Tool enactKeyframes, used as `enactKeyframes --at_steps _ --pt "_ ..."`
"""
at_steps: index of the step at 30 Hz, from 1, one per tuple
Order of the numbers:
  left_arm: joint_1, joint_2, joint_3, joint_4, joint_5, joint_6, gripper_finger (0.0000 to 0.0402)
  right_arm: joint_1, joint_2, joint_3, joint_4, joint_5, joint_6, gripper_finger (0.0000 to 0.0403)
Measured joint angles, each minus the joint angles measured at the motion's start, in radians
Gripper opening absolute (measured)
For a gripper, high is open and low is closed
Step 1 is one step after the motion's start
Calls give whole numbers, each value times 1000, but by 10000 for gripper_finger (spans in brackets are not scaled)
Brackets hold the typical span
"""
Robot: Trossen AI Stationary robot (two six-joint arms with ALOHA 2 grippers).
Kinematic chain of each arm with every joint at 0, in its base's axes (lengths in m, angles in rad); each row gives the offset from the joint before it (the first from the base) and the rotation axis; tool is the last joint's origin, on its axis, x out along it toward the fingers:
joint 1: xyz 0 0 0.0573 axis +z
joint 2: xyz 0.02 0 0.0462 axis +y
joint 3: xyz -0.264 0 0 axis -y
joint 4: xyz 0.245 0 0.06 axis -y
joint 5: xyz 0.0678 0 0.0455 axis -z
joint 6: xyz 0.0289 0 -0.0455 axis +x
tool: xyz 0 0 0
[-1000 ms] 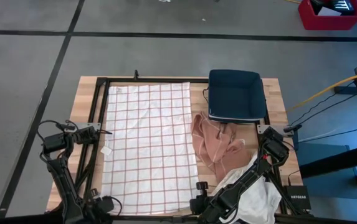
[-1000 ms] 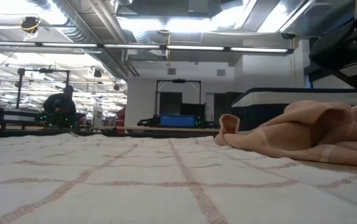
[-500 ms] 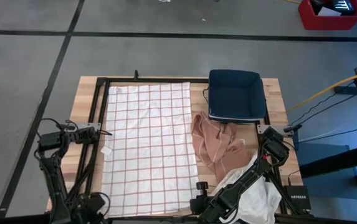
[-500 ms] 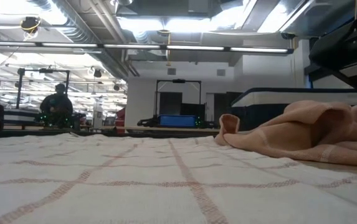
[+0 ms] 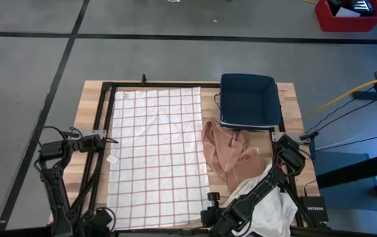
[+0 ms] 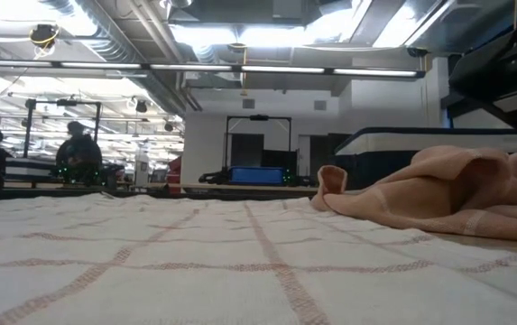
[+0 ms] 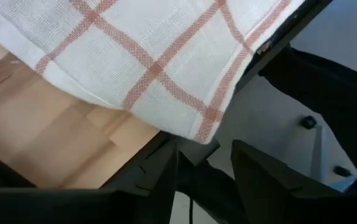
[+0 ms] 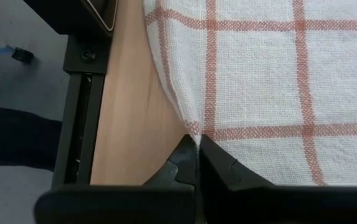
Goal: Fold towel
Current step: Fold the brown striped towel on the table
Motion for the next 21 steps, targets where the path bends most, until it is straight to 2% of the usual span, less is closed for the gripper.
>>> enactKeyframes --at_steps 6,11,16,21 --pt "18 30 0 -9 2 -5 143 -1 0 0 2 3 0 8" --pt "43 54 0 -51 48 15 143 -1 0 0 4 8 0 7" --pt "49 55 0 -141 41 -39 143 -1 0 0 4 8 3 7" --pt "48 54 0 -140 39 -33 143 -1 0 0 4 9 4 7"
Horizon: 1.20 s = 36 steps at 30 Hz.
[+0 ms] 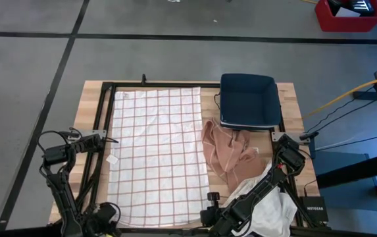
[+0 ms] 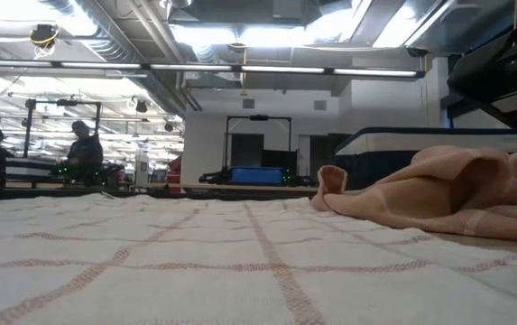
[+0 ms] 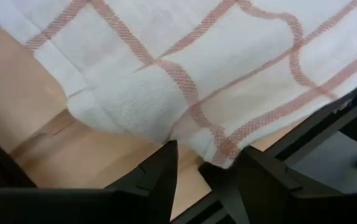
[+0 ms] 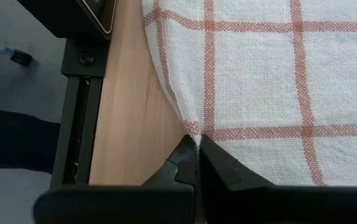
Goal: Fold towel
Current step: Fold the brown striped towel on the table
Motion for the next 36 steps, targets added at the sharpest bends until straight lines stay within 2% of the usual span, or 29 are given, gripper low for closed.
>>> enactKeyframes --at_steps 16,19,22,25,30,36 --pt "6 61 0 -79 -7 24 137 0 0 0 0 2 0 9" --pt "5 62 0 -114 -5 42 106 0 0 0 0 3 0 9" --pt "5 63 -1 -130 -1 73 51 0 0 0 1 4 0 9" --pt "11 63 12 -134 65 155 10 0 -2 6 -1 13 0 9" --pt "32 63 144 -219 276 449 5 -3 -9 40 -47 25 -4 5" --pt "30 60 345 -401 327 729 5 -2 -16 158 -261 53 0 6"
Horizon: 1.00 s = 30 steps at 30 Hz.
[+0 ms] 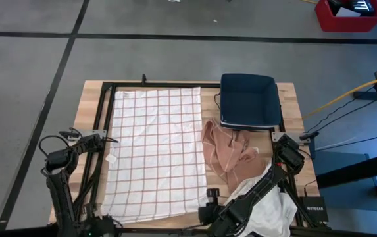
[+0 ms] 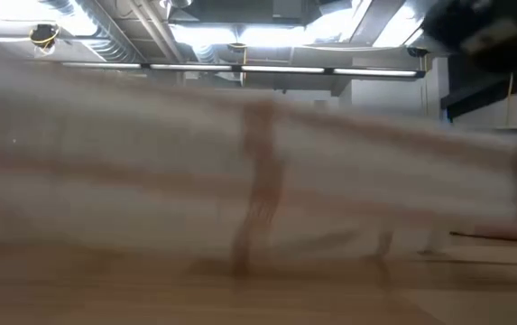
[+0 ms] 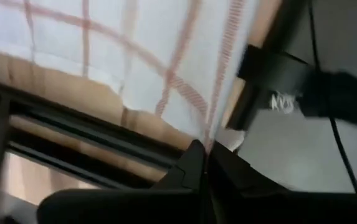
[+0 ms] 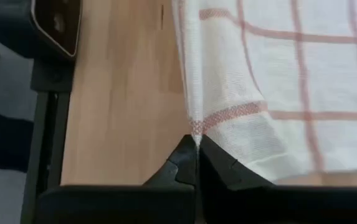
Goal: Fold towel
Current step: Fold the brown striped towel on the table
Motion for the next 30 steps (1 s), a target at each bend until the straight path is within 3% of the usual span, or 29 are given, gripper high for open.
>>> enactKeyframes --at_steps 5,11,26,30 --pt "2 0 56 -12 49 146 3 1 0 135 -222 38 1 3" --pt "2 0 56 -40 64 163 3 13 -5 316 -464 125 27 4" --pt "-30 0 64 214 4 -24 1 139 21 288 -272 98 135 4" --pt "-26 0 113 154 3 -25 1 155 21 318 -274 167 132 4"
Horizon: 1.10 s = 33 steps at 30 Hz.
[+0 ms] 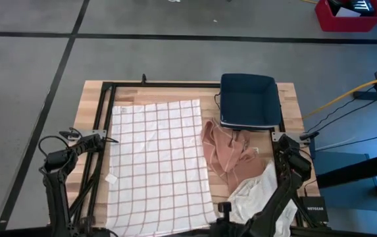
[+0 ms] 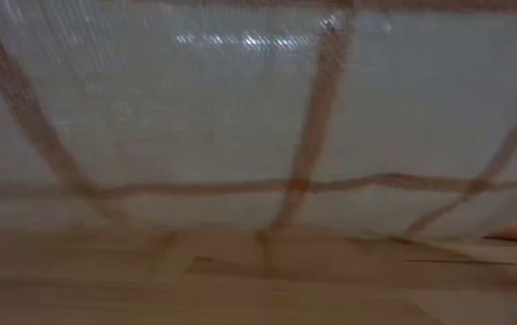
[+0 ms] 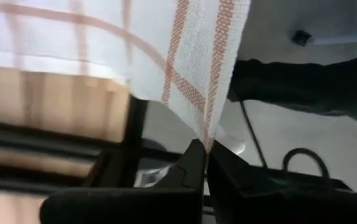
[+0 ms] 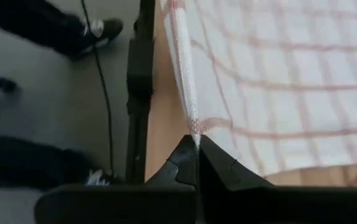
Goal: Fold towel
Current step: Fold the brown striped towel on the table
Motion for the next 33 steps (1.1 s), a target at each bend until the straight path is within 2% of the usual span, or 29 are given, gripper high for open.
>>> enactKeyframes --at_steps 3,7,13,16,22,27,33 --pt "1 -2 50 -138 -55 -4 1 -16 0 34 -51 63 -9 4" --pt "1 -38 74 -304 -187 -32 1 -65 -1 79 -158 105 -10 4" --pt "7 -163 36 -317 -426 -47 1 -165 -14 109 -346 145 -2 4" --pt "24 -242 -24 -317 -498 -27 1 -220 -26 109 -406 169 -2 4" --pt "71 -425 -280 -319 -507 -39 1 -347 -36 109 -537 217 -30 4" --pt "93 -596 -491 -318 -481 -126 1 -472 -37 81 -541 214 -150 4" --pt "118 -776 -659 -317 -485 -185 1 -621 -36 60 -537 227 -286 4"
